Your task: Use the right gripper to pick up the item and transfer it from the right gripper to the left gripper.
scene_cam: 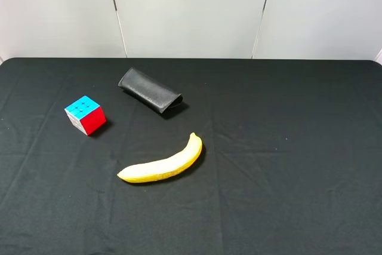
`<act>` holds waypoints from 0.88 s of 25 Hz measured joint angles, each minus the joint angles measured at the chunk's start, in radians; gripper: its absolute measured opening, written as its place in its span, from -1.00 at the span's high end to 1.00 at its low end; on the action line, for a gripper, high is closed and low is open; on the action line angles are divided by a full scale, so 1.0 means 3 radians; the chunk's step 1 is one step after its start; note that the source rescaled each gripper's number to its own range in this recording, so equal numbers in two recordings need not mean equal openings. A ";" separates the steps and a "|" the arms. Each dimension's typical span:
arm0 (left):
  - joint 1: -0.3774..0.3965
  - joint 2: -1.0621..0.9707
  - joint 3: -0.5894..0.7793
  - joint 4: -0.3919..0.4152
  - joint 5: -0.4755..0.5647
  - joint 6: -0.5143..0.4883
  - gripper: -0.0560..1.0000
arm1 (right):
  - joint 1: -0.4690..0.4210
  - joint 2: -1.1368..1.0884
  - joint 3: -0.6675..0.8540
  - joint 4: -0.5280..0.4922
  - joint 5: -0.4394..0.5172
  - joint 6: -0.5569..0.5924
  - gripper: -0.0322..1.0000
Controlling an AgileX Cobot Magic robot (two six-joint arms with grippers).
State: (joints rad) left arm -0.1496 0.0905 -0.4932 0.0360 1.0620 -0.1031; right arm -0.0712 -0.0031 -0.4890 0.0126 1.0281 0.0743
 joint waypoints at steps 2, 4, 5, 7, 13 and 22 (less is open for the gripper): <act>0.0021 0.0000 0.0000 -0.0010 0.0000 0.0071 -1.00 | 0.0000 0.0000 0.0000 0.0000 0.0000 0.0000 -1.00; 0.0117 0.0000 0.0000 -0.0054 0.0000 0.0164 -1.00 | 0.0000 0.0000 0.0000 0.0000 0.0000 0.0000 -1.00; 0.0169 0.0000 0.0000 -0.0084 0.0000 0.0211 -1.00 | 0.0000 0.0000 0.0000 0.0000 0.0000 0.0000 -1.00; 0.0298 0.0000 0.0000 -0.0142 0.0000 0.0308 -1.00 | 0.0000 0.0000 0.0000 0.0000 0.0000 0.0000 -1.00; 0.0492 -0.0004 0.0000 -0.0381 -0.0001 0.0639 -1.00 | 0.0000 0.0000 0.0000 0.0000 0.0000 0.0000 -1.00; 0.0499 -0.0313 0.0000 -0.0388 -0.0013 0.0706 -1.00 | 0.0000 0.0000 0.0000 0.0000 0.0000 0.0000 -1.00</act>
State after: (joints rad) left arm 0.0000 -0.0035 -0.4932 -0.0806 1.0581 0.1088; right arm -0.0712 -0.0031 -0.4890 0.0126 1.0281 0.0743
